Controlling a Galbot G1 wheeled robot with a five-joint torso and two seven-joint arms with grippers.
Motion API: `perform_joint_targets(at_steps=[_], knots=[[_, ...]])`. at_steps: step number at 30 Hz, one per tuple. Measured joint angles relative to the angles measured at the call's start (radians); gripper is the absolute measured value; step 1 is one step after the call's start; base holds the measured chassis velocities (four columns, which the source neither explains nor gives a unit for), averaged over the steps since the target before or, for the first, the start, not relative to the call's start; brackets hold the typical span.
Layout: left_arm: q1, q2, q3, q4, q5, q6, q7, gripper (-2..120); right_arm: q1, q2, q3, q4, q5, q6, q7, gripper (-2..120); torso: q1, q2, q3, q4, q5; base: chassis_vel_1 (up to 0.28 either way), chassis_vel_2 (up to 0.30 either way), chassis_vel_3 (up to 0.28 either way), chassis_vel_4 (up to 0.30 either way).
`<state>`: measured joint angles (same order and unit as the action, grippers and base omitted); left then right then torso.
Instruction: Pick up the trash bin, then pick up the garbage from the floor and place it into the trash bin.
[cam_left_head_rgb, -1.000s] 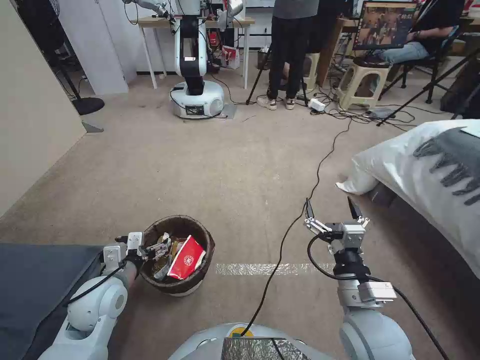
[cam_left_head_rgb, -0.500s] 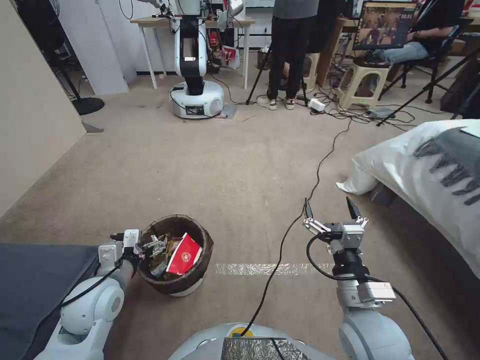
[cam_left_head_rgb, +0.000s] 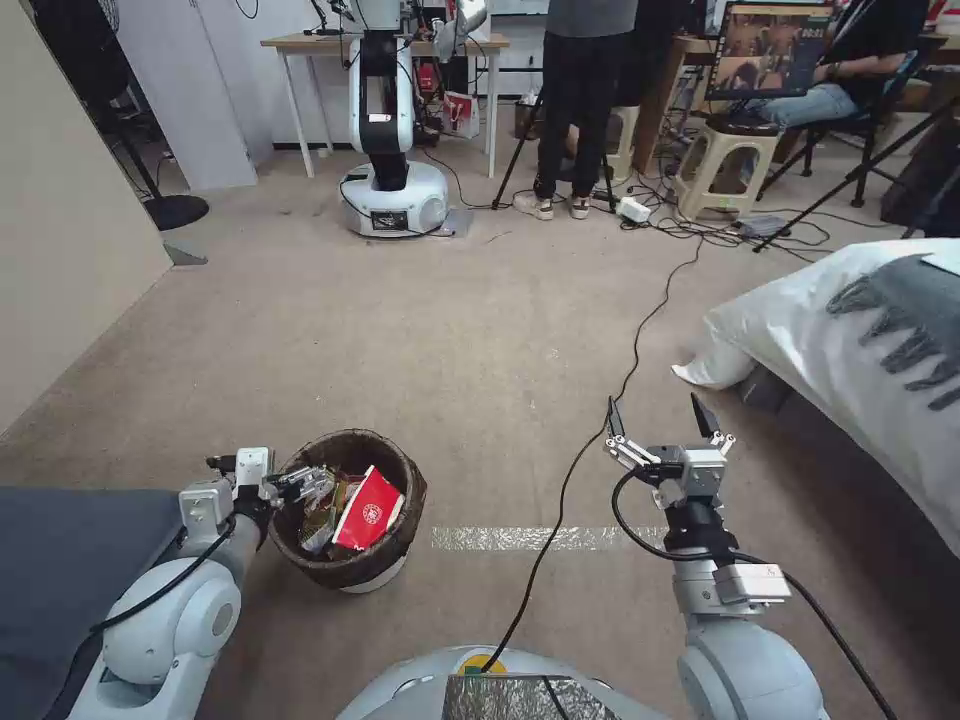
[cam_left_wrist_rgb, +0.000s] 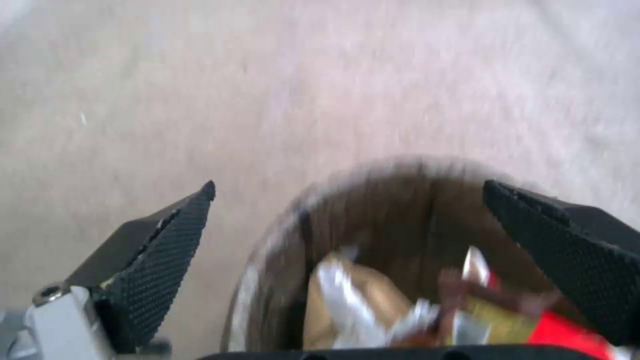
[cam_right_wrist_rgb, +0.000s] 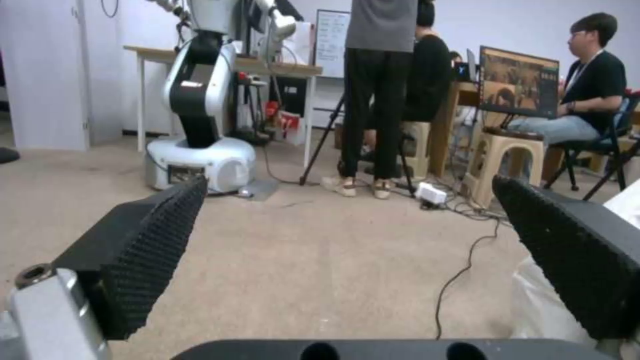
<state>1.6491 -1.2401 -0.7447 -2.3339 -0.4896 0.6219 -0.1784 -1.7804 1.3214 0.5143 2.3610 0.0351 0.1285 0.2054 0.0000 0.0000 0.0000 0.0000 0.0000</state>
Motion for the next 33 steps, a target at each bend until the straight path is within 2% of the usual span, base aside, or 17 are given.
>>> perform_joint_targets(at_steps=[4, 5, 9, 10, 13, 14, 16, 18, 24, 27, 33], knots=[[0.035, -0.006, -0.004, -0.027, 0.03, -0.211, -0.015, 100, 0.0, 0.008, 0.0, 0.0, 0.0, -0.007, 0.0, 100, 0.0, 0.0, 0.0, 0.0, 0.0, 0.0, 0.0, 0.0, 0.0], [0.035, -0.006, -0.004, -0.027, 0.03, -0.211, -0.015, 100, 0.0, 0.008, 0.0, 0.0, 0.0, -0.007, 0.0, 100, 0.0, 0.0, 0.0, 0.0, 0.0, 0.0, 0.0, 0.0, 0.0], [0.073, -0.035, 0.0, -0.048, 0.08, -0.44, -0.016, 100, -0.001, 0.024, 0.005, 0.005, 0.0, -0.021, -0.001, 100, 0.0, 0.0, 0.0, 0.0, 0.0, 0.0, 0.0, 0.0, 0.0], [0.073, -0.035, 0.0, -0.048, 0.08, -0.44, -0.016, 100, -0.001, 0.024, 0.005, 0.005, 0.0, -0.021, -0.001, 100, 0.0, 0.0, 0.0, 0.0, 0.0, 0.0, 0.0, 0.0, 0.0], [0.104, -0.069, 0.012, -0.049, 0.148, -0.604, -0.02, 100, -0.011, 0.045, 0.006, 0.011, -0.001, -0.024, -0.002, 100, 0.0, 0.0, 0.0, 0.0, 0.0001, 0.0, 0.0, 0.0, 0.0], [0.104, -0.069, 0.012, -0.049, 0.148, -0.604, -0.02, 100, -0.011, 0.045, 0.006, 0.011, -0.001, -0.024, -0.002, 100, 0.0, 0.0, 0.0, 0.0, 0.0001, 0.0, 0.0, 0.0, 0.0], [0.131, -0.093, 0.015, -0.048, 0.2, -0.697, -0.02, 100, -0.023, 0.057, 0.008, 0.015, -0.004, -0.023, -0.005, 100, 0.0, 0.0, 0.0, 0.0, 0.0, 0.0, 0.0, 0.0, 0.0], [0.159, -0.111, 0.012, -0.044, 0.252, -0.759, -0.02, 100, -0.034, 0.071, 0.013, 0.016, -0.006, -0.017, -0.009, 100, 0.0, 0.0, 0.0, 0.0001, 0.0, 0.0, 0.0, 0.0, 0.0], [0.191, -0.133, 0.006, -0.048, 0.307, -0.782, -0.021, 100, -0.066, 0.098, 0.032, 0.019, -0.013, 0.008, -0.024, 100, 0.0, 0.0, 0.0, -0.0004, -0.0001, 0.0, 0.0, 0.0, 0.0], [0.213, -0.157, 0.007, -0.055, 0.336, -0.793, -0.021, 100, -0.08, 0.102, 0.034, 0.019, -0.021, 0.025, -0.022, 100, 0.0, 0.0, 0.0, 0.0002, 0.0, 0.0, 0.0, 0.0, 0.0], [0.223, -0.169, 0.013, -0.059, 0.348, -0.794, -0.017, 100, -0.088, 0.108, 0.035, 0.019, -0.035, 0.033, -0.012, 100, 0.0, 0.0, 0.0, 0.0, 0.0, 0.0, 0.0, 0.0, 0.0]])
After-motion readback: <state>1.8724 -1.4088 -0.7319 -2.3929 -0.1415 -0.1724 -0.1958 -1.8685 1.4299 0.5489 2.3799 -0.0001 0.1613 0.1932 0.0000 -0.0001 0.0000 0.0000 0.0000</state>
